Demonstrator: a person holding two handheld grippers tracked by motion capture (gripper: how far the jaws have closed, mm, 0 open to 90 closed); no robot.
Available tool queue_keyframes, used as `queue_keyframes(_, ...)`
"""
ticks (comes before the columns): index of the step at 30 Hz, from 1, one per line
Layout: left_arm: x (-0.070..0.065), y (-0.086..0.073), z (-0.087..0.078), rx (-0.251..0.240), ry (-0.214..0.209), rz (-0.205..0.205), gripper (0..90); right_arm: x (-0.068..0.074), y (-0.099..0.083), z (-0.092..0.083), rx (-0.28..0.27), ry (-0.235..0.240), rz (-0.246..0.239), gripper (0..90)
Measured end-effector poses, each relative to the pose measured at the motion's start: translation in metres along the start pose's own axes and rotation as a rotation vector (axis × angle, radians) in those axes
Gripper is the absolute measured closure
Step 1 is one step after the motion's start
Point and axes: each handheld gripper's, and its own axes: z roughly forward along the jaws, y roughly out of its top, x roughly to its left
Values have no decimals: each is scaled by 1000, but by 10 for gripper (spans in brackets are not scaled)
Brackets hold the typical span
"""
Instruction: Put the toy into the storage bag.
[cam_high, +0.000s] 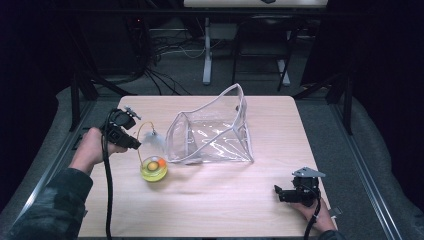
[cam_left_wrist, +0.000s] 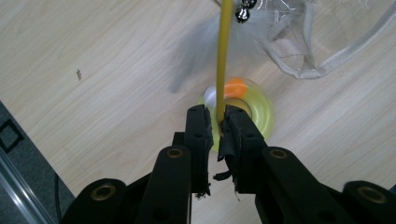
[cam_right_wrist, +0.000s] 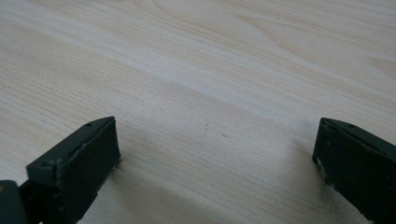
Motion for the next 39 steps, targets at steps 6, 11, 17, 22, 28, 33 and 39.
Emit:
queue_keyframes(6, -2, 1, 4, -12, -5, 2, 873, 0, 0, 0, 0, 0, 0, 0)
queue_keyframes(11, -3, 1, 4, 2, 17, 0, 877, 0, 0, 0, 0, 0, 0, 0)
queue_keyframes(17, 1, -2, 3, 6, 15, -21, 878, 0, 0, 0, 0, 0, 0, 0)
queue_keyframes(22, 3, -4, 0, 15, 3, -39, 880, 0, 0, 0, -1, 0, -1, 0)
queue_keyframes(28, 3, -3, -7, 35, 20, -35, 880, 0, 0, 0, 0, -1, 1, 0)
queue_keyframes(33, 4, -5, -13, 24, 24, -42, 881, 0, 0, 0, -1, -2, 0, 0)
queue_keyframes(39, 7, -4, -24, 33, 30, -35, 881, 0, 0, 0, 0, -1, 1, 0)
